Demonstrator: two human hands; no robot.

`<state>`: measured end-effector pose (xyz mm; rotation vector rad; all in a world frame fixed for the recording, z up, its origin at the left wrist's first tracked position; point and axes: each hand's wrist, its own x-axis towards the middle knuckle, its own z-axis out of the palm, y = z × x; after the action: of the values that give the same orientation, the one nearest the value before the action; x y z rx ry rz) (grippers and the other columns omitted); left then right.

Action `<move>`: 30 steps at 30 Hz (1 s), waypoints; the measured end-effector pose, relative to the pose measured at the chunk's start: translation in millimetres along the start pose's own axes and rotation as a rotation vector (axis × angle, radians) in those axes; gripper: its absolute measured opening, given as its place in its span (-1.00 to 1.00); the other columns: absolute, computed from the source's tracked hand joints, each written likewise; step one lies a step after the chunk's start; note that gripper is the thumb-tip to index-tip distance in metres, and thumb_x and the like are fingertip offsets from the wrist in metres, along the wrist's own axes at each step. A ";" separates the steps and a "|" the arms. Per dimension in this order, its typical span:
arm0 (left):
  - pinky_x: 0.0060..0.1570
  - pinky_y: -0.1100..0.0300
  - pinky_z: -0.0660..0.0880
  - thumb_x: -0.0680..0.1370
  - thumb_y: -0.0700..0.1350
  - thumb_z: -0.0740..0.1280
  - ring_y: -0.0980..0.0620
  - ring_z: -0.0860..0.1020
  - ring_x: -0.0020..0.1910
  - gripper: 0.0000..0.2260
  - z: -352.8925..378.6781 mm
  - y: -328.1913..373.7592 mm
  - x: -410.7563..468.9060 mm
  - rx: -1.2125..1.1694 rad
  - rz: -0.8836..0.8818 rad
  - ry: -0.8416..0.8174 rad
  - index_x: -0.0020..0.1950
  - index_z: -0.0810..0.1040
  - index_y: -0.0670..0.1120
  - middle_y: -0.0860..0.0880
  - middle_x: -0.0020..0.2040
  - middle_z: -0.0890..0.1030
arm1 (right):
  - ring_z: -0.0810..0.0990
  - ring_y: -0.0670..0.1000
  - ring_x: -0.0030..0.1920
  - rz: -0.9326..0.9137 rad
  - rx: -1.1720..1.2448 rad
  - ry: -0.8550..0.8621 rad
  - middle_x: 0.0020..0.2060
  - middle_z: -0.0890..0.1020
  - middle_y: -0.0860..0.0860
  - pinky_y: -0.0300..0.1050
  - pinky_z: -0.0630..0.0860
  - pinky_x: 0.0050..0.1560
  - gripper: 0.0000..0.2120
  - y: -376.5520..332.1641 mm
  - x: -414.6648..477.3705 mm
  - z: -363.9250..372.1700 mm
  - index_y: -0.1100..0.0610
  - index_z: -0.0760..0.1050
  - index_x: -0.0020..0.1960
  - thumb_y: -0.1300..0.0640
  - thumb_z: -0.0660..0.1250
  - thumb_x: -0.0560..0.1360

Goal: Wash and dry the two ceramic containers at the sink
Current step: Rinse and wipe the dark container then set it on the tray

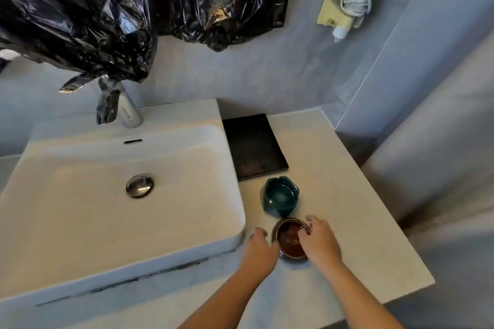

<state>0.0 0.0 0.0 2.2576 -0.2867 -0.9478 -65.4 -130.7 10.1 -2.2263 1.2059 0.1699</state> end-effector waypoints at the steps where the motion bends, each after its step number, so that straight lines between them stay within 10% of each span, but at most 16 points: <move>1: 0.01 0.18 0.46 0.55 -0.02 0.26 -0.04 0.53 0.08 -0.66 2.8 3.7 5.1 0.008 -0.014 -0.011 0.29 0.36 -0.08 -0.10 0.14 0.55 | 0.52 0.12 0.25 0.009 0.000 -0.028 0.32 0.49 0.09 -0.03 0.49 0.15 -0.59 1.5 4.3 -0.9 0.04 0.37 0.45 0.10 0.22 0.60; 19: -0.12 0.14 0.62 0.51 -0.07 0.32 -0.01 0.61 -0.10 -0.81 -8.8 42.3 -10.3 -0.122 -0.066 -0.090 0.06 0.35 -0.01 -0.07 -0.08 0.60 | 0.61 0.07 0.13 0.008 0.327 -0.098 0.09 0.66 0.04 0.03 0.63 0.09 -0.70 17.5 -4.2 -52.9 0.08 0.60 0.22 0.27 0.35 0.52; 24: -0.36 0.24 0.56 0.48 -0.15 0.33 0.03 0.60 -0.32 -0.85 -87.6 50.4 -45.6 -0.385 0.021 -0.018 0.03 0.44 -0.06 -0.12 -0.18 0.64 | 0.67 0.04 0.05 0.012 0.684 -0.403 0.04 0.69 0.04 -0.06 0.67 -0.12 -0.72 -45.2 -35.0 -92.9 -0.10 0.47 0.26 0.07 0.35 0.57; 30: -0.13 0.12 0.63 0.54 -0.14 0.32 -0.07 0.65 -0.04 -0.85 -204.3 7.2 -56.1 -0.689 -0.019 0.013 0.08 0.56 -0.14 -0.16 -0.04 0.68 | 0.72 0.08 0.00 -0.064 0.852 -0.665 0.04 0.71 0.12 0.01 0.65 -0.12 -0.74 -158.9 -47.8 -44.5 0.15 0.58 0.21 0.05 0.26 0.62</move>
<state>103.3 119.5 141.3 1.6324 0.0682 -0.8718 26.5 -55.6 134.3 -1.2958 0.6475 0.2779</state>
